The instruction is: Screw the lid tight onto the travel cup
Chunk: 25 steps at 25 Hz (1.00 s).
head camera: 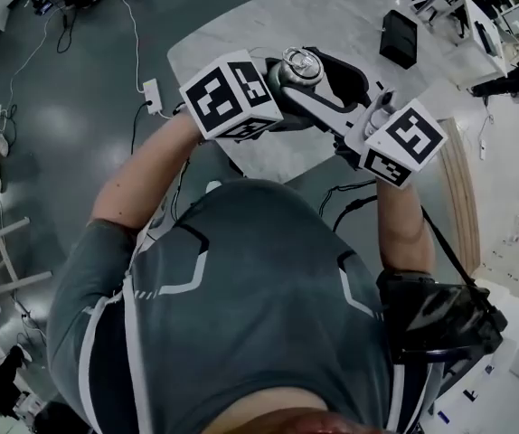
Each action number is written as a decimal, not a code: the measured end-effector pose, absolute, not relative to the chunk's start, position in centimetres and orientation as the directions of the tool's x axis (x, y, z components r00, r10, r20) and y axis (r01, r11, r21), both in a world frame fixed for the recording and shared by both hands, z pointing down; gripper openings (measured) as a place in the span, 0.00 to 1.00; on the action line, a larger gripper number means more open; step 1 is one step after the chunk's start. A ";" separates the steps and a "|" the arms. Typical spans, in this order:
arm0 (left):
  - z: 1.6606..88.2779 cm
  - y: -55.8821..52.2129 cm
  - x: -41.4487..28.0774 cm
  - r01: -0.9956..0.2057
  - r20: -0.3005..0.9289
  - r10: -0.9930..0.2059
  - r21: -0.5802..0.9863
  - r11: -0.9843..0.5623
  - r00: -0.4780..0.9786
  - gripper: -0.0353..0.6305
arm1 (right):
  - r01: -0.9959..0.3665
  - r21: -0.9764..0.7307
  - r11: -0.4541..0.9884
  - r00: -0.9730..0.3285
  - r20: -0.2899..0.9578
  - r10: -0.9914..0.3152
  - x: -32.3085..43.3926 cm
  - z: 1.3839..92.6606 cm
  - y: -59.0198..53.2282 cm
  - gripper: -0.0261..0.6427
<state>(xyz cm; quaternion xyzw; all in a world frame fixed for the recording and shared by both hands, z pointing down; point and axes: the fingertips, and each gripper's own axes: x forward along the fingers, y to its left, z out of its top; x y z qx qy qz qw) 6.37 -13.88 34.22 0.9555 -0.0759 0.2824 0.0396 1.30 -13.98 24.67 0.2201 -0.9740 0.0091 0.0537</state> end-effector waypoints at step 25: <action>33.6 -10.3 5.7 0.038 0.519 0.048 0.030 -0.999 0.853 0.65 | -0.203 -0.046 0.978 -0.977 0.077 -0.199 0.4 24.0 -11.0 0.48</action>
